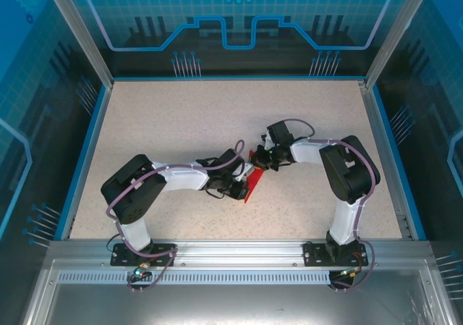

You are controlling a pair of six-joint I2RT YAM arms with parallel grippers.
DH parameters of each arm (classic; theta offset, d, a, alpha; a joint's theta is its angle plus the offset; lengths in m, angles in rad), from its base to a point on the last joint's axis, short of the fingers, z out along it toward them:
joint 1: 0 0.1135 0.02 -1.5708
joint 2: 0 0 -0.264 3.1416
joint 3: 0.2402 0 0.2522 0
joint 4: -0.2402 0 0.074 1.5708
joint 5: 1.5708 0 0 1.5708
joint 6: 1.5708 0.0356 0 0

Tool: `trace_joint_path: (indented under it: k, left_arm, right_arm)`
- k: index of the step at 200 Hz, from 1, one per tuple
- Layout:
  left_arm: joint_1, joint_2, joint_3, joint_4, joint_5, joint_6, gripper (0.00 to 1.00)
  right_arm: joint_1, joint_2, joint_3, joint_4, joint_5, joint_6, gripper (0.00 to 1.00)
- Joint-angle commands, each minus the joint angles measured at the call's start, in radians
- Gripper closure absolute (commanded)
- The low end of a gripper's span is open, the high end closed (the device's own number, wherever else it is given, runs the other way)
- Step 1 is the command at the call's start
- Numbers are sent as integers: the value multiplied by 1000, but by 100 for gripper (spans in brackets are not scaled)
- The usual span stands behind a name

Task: Fold a paper plane with a square sheet of paper (pick it up from the middle)
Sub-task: Fold the wing for the fifth time at the center of the table.

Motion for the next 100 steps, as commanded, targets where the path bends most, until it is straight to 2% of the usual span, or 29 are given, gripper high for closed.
trace_joint_path:
  k: [1, 60, 100]
  left_arm:
    - [-6, 49, -16, -118, -83, -13, 96]
    - [0, -83, 79, -163, -66, -82, 94]
    - [1, -143, 104, -118, -41, -147, 96]
  right_arm:
    - [-55, 44, -25, 70, 126, -13, 97]
    - [-72, 1, -108, 111, 76, 19, 97]
    - [-79, -30, -168, 158, 38, 63, 97]
